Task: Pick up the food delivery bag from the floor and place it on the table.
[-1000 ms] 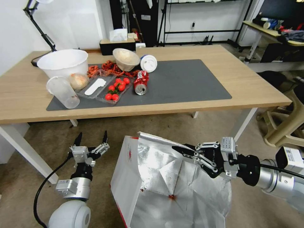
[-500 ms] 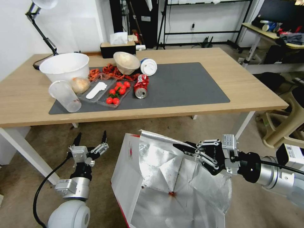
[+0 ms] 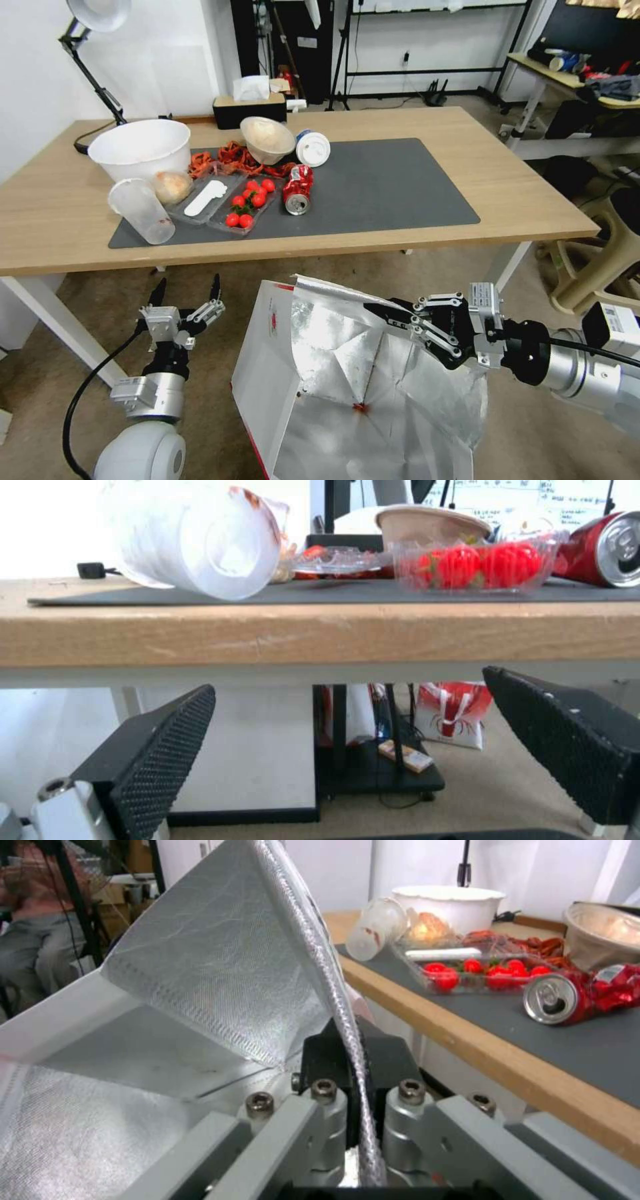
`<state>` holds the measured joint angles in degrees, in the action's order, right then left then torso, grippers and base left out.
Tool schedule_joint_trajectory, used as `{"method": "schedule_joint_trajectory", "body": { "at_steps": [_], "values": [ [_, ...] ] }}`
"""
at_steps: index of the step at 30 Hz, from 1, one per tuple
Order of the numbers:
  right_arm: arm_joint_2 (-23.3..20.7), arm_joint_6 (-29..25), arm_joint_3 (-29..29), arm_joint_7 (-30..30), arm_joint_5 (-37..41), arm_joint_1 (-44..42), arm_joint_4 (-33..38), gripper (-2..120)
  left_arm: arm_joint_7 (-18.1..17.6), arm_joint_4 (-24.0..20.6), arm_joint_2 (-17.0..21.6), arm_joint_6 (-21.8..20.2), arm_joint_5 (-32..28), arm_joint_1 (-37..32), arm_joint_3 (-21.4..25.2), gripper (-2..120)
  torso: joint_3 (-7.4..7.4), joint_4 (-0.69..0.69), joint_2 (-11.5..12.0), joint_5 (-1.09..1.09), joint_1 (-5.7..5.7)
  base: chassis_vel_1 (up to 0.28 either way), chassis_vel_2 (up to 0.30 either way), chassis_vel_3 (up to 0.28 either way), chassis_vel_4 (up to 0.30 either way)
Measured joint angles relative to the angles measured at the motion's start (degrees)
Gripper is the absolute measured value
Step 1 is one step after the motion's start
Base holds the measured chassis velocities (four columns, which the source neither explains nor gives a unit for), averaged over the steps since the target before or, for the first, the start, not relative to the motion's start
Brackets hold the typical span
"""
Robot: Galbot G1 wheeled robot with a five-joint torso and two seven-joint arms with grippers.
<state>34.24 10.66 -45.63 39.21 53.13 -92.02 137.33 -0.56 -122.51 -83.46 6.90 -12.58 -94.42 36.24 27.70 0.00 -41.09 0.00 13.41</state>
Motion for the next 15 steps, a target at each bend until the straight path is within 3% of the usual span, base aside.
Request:
{"method": "schedule_joint_trajectory", "body": {
  "at_steps": [6,15],
  "values": [
    [-0.21,-1.41,-0.11,3.77,2.22,0.73,-1.30,0,0.00,-0.28,-0.10,-0.31,-0.10,0.16,0.08,100,0.98,0.00,-1.69,0.00,0.70,0.000,0.000,0.000,0.000],
    [0.26,-1.42,0.00,4.42,2.41,1.07,-1.69,0,0.00,-0.06,-0.31,-0.36,-0.11,0.33,-0.04,100,2.14,0.00,-3.71,0.00,1.54,0.000,0.000,0.000,0.000]
  ]
}}
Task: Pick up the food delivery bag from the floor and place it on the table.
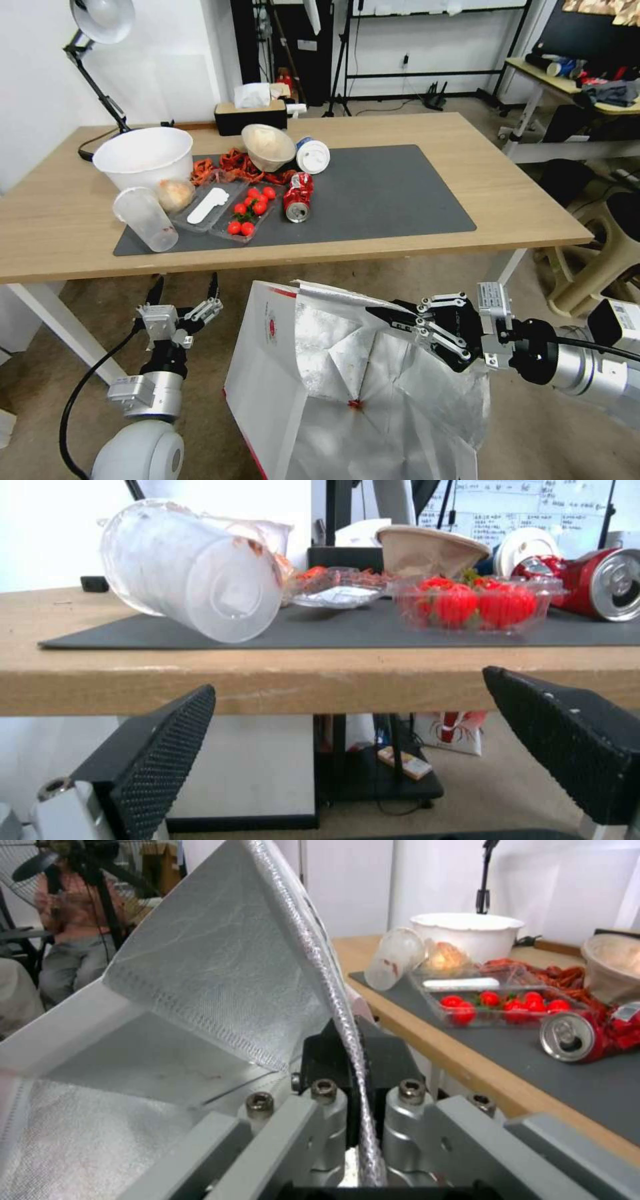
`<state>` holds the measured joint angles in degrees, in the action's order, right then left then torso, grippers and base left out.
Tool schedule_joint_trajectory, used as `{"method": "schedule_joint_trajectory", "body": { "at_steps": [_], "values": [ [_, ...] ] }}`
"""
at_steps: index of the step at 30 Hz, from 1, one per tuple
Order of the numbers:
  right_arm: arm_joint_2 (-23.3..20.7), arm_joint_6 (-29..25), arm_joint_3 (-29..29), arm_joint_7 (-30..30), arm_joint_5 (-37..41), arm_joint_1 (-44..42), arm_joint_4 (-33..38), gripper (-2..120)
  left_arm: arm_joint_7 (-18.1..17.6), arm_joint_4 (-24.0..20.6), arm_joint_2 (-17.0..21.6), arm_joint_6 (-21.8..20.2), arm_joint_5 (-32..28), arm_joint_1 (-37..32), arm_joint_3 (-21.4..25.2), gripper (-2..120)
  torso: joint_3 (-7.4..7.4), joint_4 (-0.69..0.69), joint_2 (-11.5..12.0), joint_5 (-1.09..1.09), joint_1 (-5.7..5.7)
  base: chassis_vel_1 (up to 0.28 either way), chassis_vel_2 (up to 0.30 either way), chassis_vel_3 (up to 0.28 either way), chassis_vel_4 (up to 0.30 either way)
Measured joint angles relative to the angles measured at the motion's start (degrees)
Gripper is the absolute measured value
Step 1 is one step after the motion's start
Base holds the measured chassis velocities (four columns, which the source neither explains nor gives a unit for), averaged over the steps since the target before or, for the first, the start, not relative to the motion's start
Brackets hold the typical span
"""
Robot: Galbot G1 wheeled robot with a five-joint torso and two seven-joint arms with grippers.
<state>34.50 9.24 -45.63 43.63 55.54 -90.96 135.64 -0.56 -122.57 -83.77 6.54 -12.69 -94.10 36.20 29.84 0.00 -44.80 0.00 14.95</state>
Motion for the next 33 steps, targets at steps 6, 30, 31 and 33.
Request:
{"method": "schedule_joint_trajectory", "body": {
  "at_steps": [6,30,31,33],
  "values": [
    [-0.13,0.02,0.06,-0.02,0.29,0.71,-0.16,0,0.00,0.01,0.04,-0.13,0.01,0.14,0.01,100,0.99,0.00,-1.66,0.00,0.69,0.000,0.000,0.000,0.000],
    [0.21,0.13,-0.08,0.62,0.67,0.99,-0.37,0,-0.03,-0.05,-0.07,-0.14,0.02,0.04,0.02,100,4.02,0.00,-6.94,0.00,2.91,0.000,0.000,0.000,0.000],
    [0.23,0.13,-0.08,0.62,0.67,1.03,-0.47,0,-0.04,-0.01,-0.10,-0.13,0.03,0.02,0.00,100,4.34,-0.01,-7.48,0.00,3.16,0.000,0.000,0.000,0.000],
    [0.24,0.13,-0.08,0.63,0.67,1.04,-0.47,0,-0.04,-0.01,-0.10,-0.12,0.04,0.02,-0.01,100,4.51,0.00,-7.77,0.00,3.28,0.000,0.000,0.000,0.000]
  ]
}}
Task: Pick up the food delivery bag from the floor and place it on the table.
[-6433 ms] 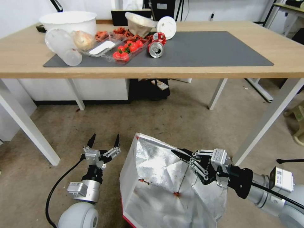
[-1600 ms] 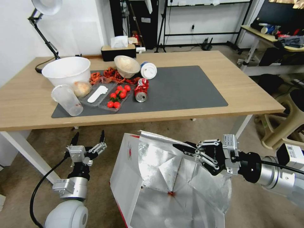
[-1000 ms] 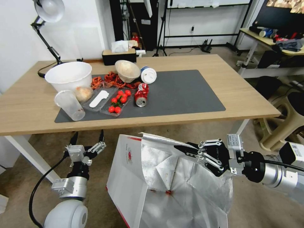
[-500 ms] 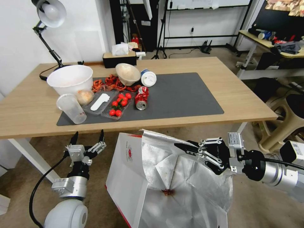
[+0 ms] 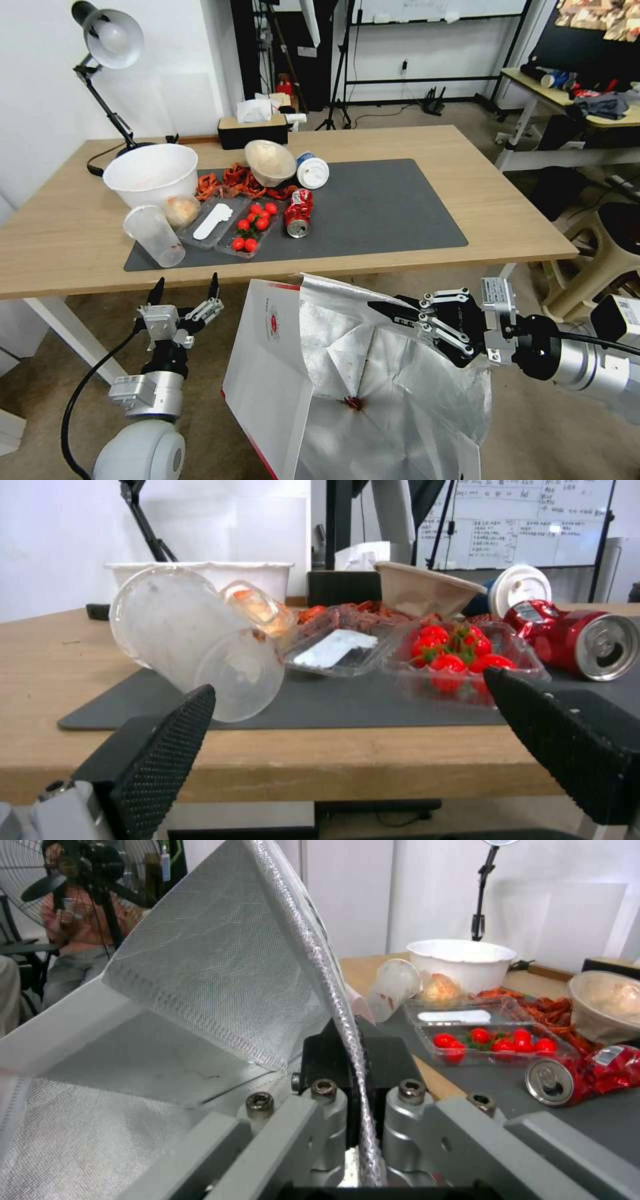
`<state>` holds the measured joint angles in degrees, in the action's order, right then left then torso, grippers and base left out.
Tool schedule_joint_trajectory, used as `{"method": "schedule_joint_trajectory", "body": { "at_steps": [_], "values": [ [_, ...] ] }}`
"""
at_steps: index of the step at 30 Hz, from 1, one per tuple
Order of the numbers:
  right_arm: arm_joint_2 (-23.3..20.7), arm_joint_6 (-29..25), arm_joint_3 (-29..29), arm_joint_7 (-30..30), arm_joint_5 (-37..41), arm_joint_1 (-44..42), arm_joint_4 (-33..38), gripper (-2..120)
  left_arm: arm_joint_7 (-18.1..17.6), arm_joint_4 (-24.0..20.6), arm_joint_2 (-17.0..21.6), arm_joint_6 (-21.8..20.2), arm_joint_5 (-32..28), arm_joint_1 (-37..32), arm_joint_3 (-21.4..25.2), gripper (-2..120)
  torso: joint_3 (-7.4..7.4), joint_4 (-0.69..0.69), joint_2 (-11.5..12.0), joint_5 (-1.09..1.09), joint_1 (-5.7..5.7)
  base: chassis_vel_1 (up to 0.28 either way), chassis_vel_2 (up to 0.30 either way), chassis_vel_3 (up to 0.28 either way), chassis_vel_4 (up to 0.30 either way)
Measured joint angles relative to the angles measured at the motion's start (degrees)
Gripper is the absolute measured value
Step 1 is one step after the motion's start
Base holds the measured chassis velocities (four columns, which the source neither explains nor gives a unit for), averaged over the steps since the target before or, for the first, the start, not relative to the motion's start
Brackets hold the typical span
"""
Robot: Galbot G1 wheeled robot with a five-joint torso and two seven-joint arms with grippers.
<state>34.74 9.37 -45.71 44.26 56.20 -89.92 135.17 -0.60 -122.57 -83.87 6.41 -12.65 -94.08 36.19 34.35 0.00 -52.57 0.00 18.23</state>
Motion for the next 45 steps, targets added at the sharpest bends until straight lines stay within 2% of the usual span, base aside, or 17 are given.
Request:
{"method": "schedule_joint_trajectory", "body": {
  "at_steps": [1,4,7,12,20,25,34,45],
  "values": [
    [0.02,0.00,0.00,0.00,0.00,0.15,0.00,0,0.00,0.02,0.01,0.02,0.02,-0.01,-0.04,100,0.47,0.00,-0.82,0.00,0.34,0.000,0.000,0.000,0.000],
    [0.02,0.00,0.00,0.00,0.00,0.23,0.00,0,0.00,0.08,0.03,0.03,0.02,0.00,-0.06,100,0.75,0.00,-1.31,0.00,0.55,0.000,0.000,0.000,0.000],
    [0.05,-0.01,0.02,-0.06,0.01,0.42,0.00,0,-0.09,1.58,0.19,2.92,-0.37,0.65,-0.49,100,1.65,0.00,-2.91,-0.01,1.27,0.000,0.000,0.000,0.000],
    [0.18,-0.01,0.04,-0.13,0.04,0.46,0.01,0,-0.29,2.21,0.29,3.76,-0.67,0.80,-1.07,100,2.13,0.00,-3.74,0.00,1.62,0.000,0.000,0.000,0.000],
    [0.49,0.00,0.22,0.06,0.19,0.92,-0.24,0,-0.01,2.22,0.48,3.90,-1.02,0.99,-1.01,100,2.17,0.00,-3.81,0.00,1.65,0.000,0.000,0.000,0.000],
    [0.71,0.01,0.22,0.17,0.19,0.88,-0.27,0,1.75,2.05,0.33,3.94,-1.27,1.00,-0.89,100,2.09,0.00,-3.66,0.00,1.59,0.000,0.000,0.000,0.000],
    [1.05,0.04,0.72,-0.22,0.22,1.49,-0.10,0,1.74,1.66,0.71,4.10,-1.83,1.05,-0.86,100,1.97,0.00,-3.46,0.00,1.51,0.000,0.000,0.000,0.000],
    [1.07,0.48,0.51,-4.09,3.66,1.83,1.50,0,1.72,1.58,0.46,3.84,-1.91,1.38,-1.42,100,1.88,0.00,-3.30,0.00,1.43,0.000,0.000,0.000,0.000]
  ]
}}
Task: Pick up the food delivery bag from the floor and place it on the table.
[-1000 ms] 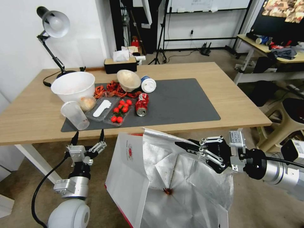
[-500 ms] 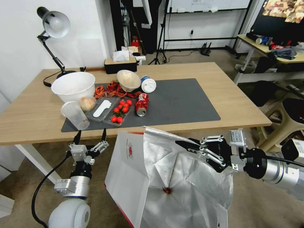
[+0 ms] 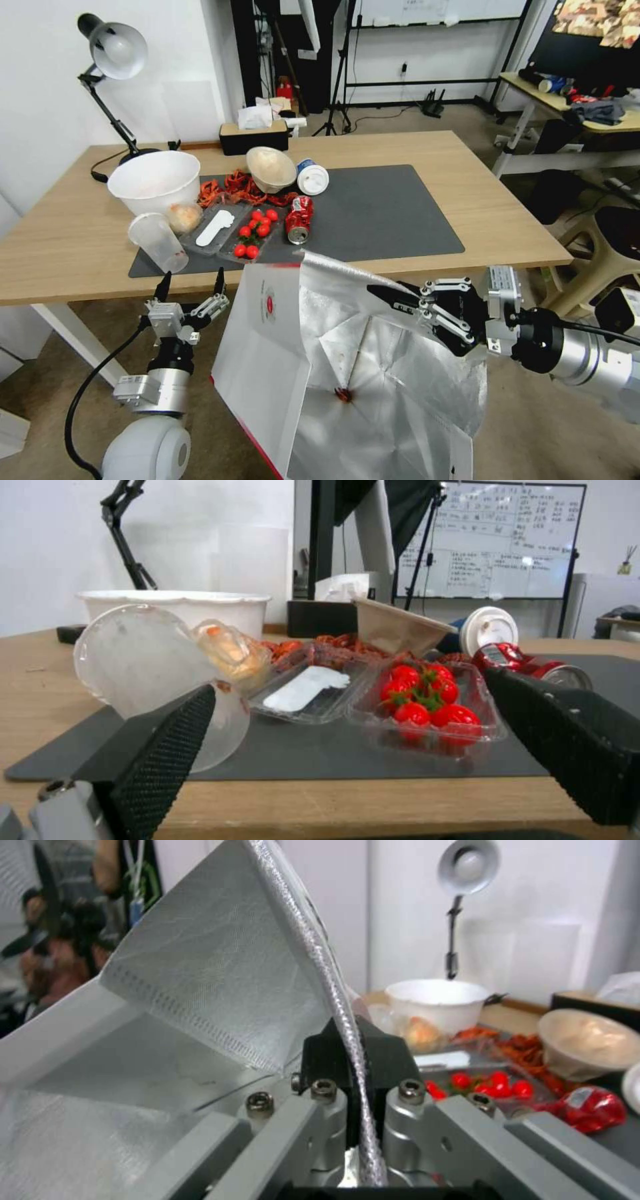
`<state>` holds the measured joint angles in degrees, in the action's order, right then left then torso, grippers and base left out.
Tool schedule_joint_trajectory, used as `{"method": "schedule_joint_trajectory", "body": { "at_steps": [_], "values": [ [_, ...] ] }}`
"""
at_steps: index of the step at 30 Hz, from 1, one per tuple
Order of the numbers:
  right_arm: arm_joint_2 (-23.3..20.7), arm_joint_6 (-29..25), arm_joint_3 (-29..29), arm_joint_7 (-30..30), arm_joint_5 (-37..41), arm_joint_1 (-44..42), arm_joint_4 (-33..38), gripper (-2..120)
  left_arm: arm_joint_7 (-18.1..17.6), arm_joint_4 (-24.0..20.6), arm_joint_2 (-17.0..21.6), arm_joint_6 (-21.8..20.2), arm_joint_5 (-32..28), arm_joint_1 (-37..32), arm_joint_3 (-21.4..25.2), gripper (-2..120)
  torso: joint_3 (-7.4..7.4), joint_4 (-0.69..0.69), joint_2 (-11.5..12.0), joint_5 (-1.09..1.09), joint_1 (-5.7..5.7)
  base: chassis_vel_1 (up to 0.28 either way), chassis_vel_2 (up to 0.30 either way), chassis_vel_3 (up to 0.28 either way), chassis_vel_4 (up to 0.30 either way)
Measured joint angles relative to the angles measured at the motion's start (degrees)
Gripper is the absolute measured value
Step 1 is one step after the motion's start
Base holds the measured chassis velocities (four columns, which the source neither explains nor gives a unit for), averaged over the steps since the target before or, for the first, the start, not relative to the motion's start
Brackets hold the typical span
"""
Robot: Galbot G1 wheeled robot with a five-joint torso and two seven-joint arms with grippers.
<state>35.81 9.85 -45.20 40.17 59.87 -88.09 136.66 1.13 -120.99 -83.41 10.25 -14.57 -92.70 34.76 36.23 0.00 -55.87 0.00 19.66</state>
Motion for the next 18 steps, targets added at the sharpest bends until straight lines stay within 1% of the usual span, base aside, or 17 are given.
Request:
{"method": "schedule_joint_trajectory", "body": {
  "at_steps": [1,2,3,5,6,7,9,10,11,15,16,17,18],
  "values": [
    [0.07,0.04,0.00,-1.08,0.83,0.09,0.30,0,0.00,0.12,0.00,0.02,0.00,0.04,-0.07,100,-0.01,0.00,0.02,0.00,-0.01,0.000,0.000,0.000,0.000],
    [0.43,0.05,0.24,-3.99,2.59,0.65,1.02,0,0.00,0.45,0.05,0.04,0.00,0.19,-0.19,100,-0.03,0.00,0.04,-0.01,-0.02,0.000,0.000,0.000,0.000],
    [0.43,0.05,0.24,-3.99,2.59,0.65,1.02,0,0.00,0.45,0.05,0.04,0.00,0.19,-0.19,100,-0.03,0.00,0.04,-0.01,-0.02,0.000,0.000,0.000,0.000],
    [1.33,-0.10,1.36,-9.57,5.63,2.52,2.10,0,0.05,0.64,0.13,0.04,0.00,0.25,-0.35,100,-0.04,0.00,0.08,-0.01,-0.03,0.000,0.000,0.000,0.000],
    [1.94,-0.38,2.20,-14.05,7.54,4.19,2.70,0,0.10,0.75,0.16,0.04,0.01,0.24,-0.39,100,-0.05,0.00,0.09,0.00,-0.04,0.000,0.000,0.000,0.000],
    [1.94,-0.38,2.20,-14.05,7.54,4.19,2.70,0,0.10,0.75,0.16,0.04,0.01,0.24,-0.39,100,-0.05,0.00,0.09,0.00,-0.04,0.000,0.000,0.000,0.000],
    [2.52,-1.24,3.12,-19.90,9.61,6.11,3.37,0,0.12,1.03,0.17,0.04,0.04,0.25,-0.41,100,-0.06,0.00,0.12,0.00,-0.05,0.000,0.000,0.000,0.000],
    [2.91,-2.05,3.44,-23.79,10.80,7.12,3.77,0,0.14,1.20,0.20,0.04,0.07,0.29,-0.50,100,-0.07,0.01,0.12,0.00,-0.05,0.000,0.000,0.000,0.000],
    [2.91,-2.05,3.44,-23.79,10.80,7.12,3.77,0,0.14,1.20,0.20,0.04,0.07,0.29,-0.50,100,-0.07,0.01,0.12,0.00,-0.05,0.000,0.000,0.000,0.000],
    [4.48,-6.20,3.41,-38.80,14.49,10.03,4.99,0,0.38,2.07,0.54,0.05,0.14,1.01,-1.39,100,-0.09,-0.01,0.15,0.00,-0.07,0.000,0.000,0.000,0.000],
    [4.48,-6.20,3.41,-38.80,14.49,10.03,4.99,0,0.38,2.07,0.54,0.05,0.14,1.01,-1.39,100,-0.09,-0.01,0.15,0.00,-0.07,0.000,0.000,0.000,0.000],
    [4.88,-7.32,3.03,-42.66,15.43,10.69,5.17,0,0.46,2.25,0.67,0.05,0.16,1.11,-1.58,100,-0.09,0.01,0.16,-0.01,-0.07,0.000,0.000,0.000,0.000],
    [5.14,-8.01,2.80,-44.98,15.84,10.97,5.28,0,0.53,2.44,0.80,0.05,0.16,1.25,-1.73,100,-0.10,0.01,0.17,0.00,-0.07,0.000,0.000,0.000,0.000]
  ]
}}
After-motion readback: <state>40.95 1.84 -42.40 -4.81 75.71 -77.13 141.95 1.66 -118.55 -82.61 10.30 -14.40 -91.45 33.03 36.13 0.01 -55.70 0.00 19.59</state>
